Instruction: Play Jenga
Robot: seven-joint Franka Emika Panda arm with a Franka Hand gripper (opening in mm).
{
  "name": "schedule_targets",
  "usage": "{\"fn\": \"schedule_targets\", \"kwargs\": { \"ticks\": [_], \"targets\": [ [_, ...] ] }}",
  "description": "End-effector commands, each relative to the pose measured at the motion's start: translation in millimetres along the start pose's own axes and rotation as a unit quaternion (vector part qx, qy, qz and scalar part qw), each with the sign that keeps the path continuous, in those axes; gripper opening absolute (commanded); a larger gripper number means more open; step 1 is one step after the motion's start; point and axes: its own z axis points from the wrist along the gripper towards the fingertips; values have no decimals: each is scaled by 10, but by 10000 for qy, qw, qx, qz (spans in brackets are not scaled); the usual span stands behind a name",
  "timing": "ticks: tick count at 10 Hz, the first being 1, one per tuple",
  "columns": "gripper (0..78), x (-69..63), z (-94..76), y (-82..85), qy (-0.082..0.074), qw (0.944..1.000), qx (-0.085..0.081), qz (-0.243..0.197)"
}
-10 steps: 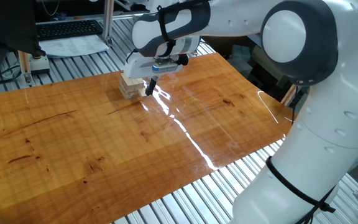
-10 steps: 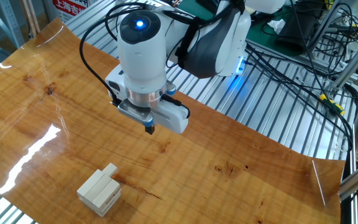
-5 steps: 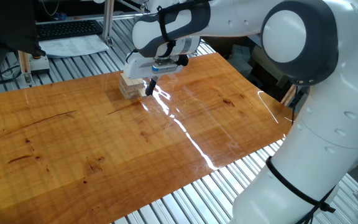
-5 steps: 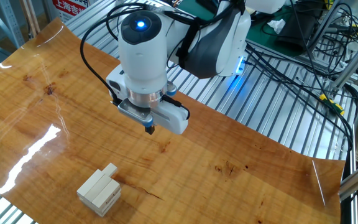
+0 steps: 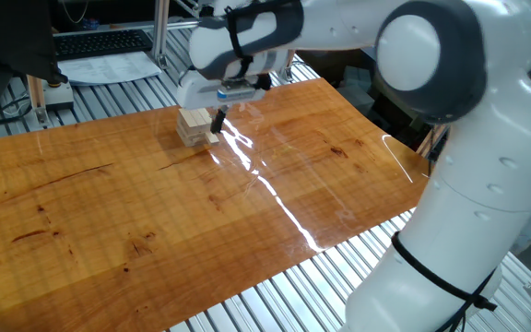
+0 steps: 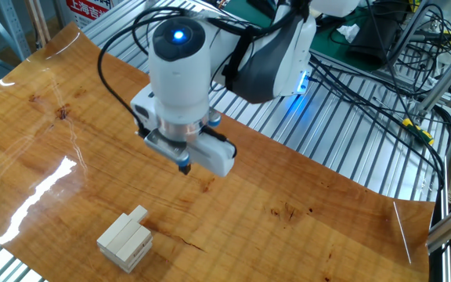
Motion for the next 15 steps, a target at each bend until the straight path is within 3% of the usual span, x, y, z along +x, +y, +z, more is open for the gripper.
{"fn": "schedule_targets", "kwargs": {
  "ticks": [1,5,8,11,15],
  "targets": [
    [0,-277,-49,11,-2,9999,120,9],
    [0,-486,161,-235,-37,9999,108,-79],
    [0,-742,152,-296,-40,9999,123,-57],
    [0,-820,299,-334,-159,9998,118,-33],
    [0,-819,408,-355,-143,9997,176,129]
  ]
}}
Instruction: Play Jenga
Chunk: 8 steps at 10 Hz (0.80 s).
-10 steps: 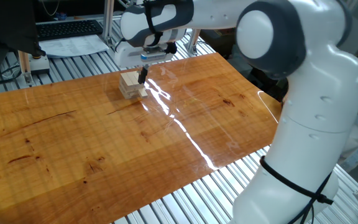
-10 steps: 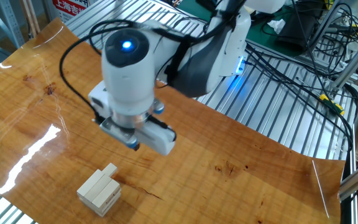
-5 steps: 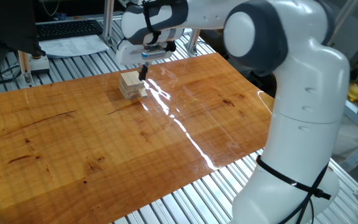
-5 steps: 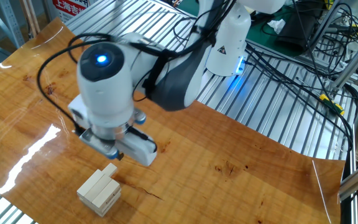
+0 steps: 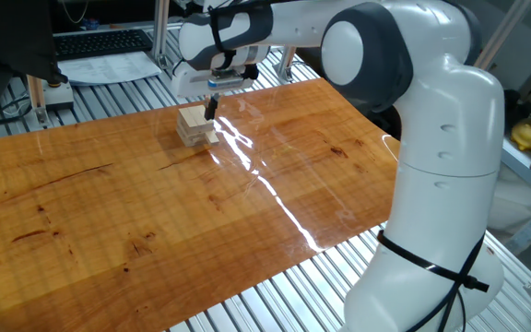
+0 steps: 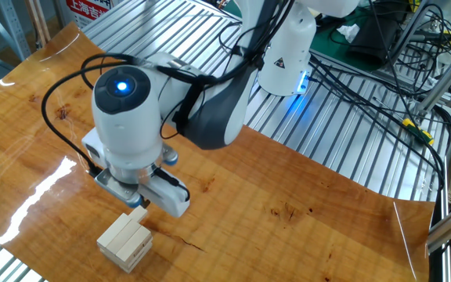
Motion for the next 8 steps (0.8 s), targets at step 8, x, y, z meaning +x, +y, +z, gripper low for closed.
{"fn": "schedule_targets", "kwargs": {
  "ticks": [8],
  "targets": [
    [0,-6,127,-53,-73,9998,12,-208]
  ]
}}
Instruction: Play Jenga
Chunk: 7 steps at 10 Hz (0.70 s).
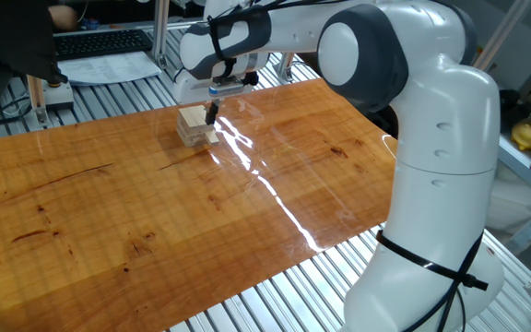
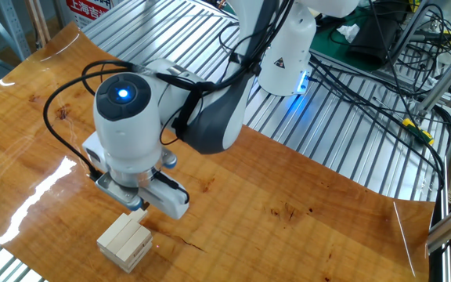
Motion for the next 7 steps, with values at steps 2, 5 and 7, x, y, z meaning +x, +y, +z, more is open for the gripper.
{"fn": "schedule_targets", "kwargs": {
  "ticks": [2,5,7],
  "targets": [
    [0,1,-6,-52,-157,9998,-66,-64],
    [0,8,0,-70,-167,9998,-60,6],
    [0,13,5,-88,-147,9999,-48,50]
  ]
}}
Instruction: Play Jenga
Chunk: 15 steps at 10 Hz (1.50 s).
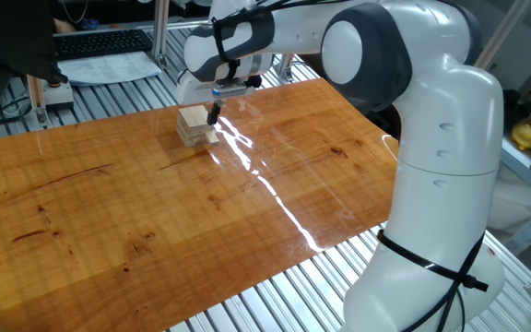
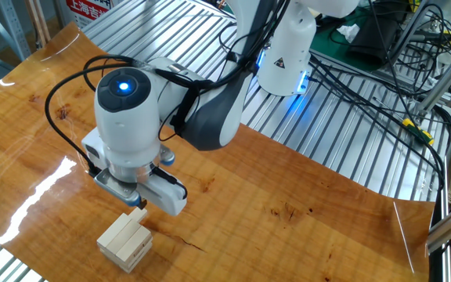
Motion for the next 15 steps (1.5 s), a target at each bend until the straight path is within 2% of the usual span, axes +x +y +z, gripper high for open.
{"fn": "schedule_targets", "kwargs": {
  "ticks": [1,3,6,9,11,12,13,15],
  "targets": [
    [0,-5,-13,-22,4,10000,17,54],
    [0,-5,-13,-23,-8,10000,17,44],
    [0,-5,-13,-23,-221,9997,21,-99],
    [0,-5,-13,-23,-320,9991,26,-260],
    [0,-5,-13,-23,-282,9992,32,-267],
    [0,-5,-13,-23,-141,9995,46,-284],
    [0,-5,-13,-23,-74,9995,46,-305],
    [0,-5,-13,-23,-70,9994,58,-337]
  ]
}}
